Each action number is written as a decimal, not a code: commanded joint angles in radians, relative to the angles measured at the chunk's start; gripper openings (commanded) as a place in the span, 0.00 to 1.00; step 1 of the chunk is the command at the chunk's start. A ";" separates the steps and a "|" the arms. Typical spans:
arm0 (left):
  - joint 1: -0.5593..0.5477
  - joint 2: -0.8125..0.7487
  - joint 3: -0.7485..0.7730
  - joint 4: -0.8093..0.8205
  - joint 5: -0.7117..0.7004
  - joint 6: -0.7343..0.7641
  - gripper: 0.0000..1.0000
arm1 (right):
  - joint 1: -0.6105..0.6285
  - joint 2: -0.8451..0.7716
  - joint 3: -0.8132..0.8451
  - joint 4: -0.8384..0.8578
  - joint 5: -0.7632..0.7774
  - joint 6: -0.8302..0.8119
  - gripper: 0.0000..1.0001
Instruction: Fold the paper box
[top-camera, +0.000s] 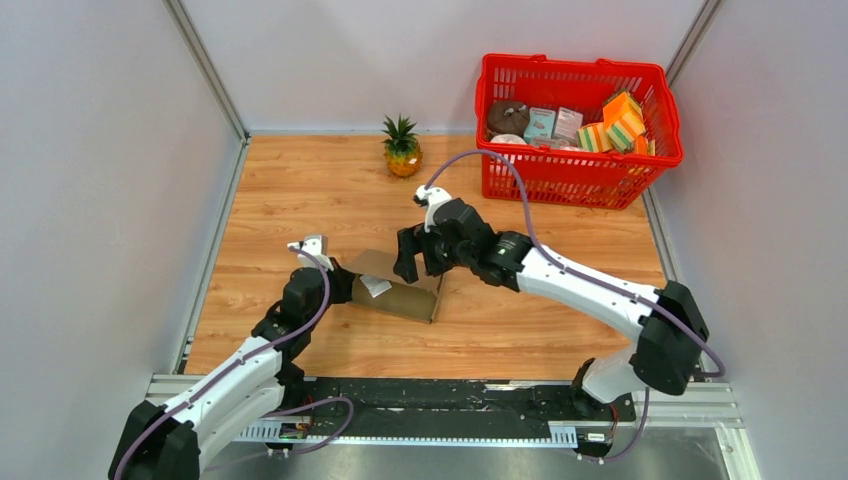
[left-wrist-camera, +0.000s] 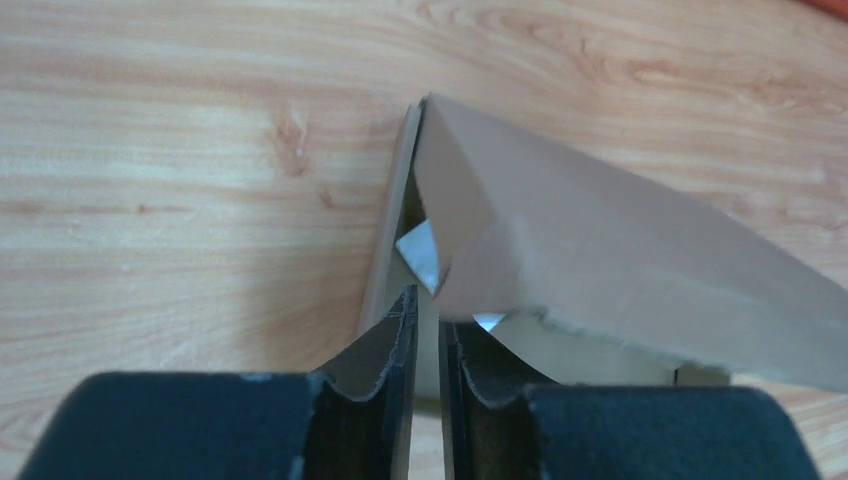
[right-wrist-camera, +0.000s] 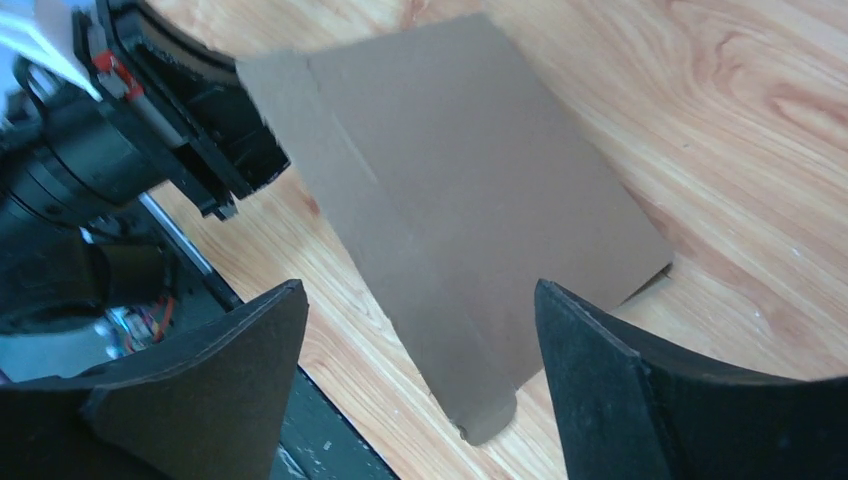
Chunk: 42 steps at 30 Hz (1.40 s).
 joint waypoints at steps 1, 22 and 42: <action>-0.002 -0.010 0.063 -0.150 0.037 -0.046 0.22 | 0.024 0.053 0.039 0.023 -0.084 -0.105 0.83; 0.000 -0.498 0.389 -0.756 0.155 -0.166 0.36 | 0.036 0.122 -0.156 0.179 -0.207 0.001 0.69; 0.000 -0.065 0.089 -0.302 0.280 -0.203 0.23 | 0.036 -0.019 -0.340 0.187 -0.170 0.101 0.69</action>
